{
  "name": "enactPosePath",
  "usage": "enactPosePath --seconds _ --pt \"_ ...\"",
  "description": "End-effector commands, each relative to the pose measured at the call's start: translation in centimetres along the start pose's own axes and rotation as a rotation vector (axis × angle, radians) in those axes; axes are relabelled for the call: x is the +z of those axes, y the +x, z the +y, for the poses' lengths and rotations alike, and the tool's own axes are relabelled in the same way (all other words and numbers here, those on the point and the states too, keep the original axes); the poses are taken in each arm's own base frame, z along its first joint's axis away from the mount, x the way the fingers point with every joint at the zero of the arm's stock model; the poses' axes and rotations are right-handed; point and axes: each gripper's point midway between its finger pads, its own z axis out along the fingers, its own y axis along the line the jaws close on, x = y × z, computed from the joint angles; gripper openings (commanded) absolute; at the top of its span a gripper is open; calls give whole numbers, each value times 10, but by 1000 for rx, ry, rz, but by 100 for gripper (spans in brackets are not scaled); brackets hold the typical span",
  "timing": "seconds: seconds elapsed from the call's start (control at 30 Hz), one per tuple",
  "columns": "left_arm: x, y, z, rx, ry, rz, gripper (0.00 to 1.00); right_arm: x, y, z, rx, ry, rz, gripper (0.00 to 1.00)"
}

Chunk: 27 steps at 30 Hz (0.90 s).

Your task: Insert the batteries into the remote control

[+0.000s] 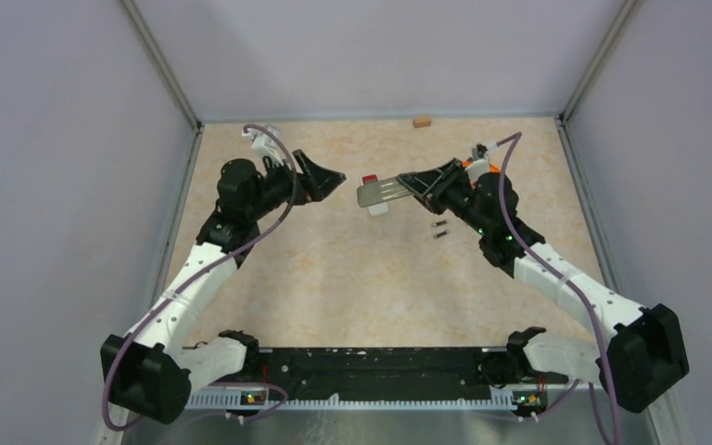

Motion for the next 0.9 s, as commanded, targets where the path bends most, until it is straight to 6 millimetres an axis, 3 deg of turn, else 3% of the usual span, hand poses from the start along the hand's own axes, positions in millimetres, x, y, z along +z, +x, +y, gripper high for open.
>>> enactPosePath --seconds 0.0,0.2,0.43,0.67,0.87 --pt "-13 2 -55 -314 289 111 99 -29 -18 72 -121 -306 -84 0" --pt "-23 -4 -87 -530 506 151 93 -35 -18 96 -130 -431 -87 0" --pt "-31 -9 -103 -566 600 192 70 -24 -4 103 -23 -520 13 0" --pt "-33 -9 -109 -559 622 206 54 -14 2 90 -12 -498 44 0" --pt "-27 -6 -107 -602 626 213 53 -6 12 81 13 -481 105 0"
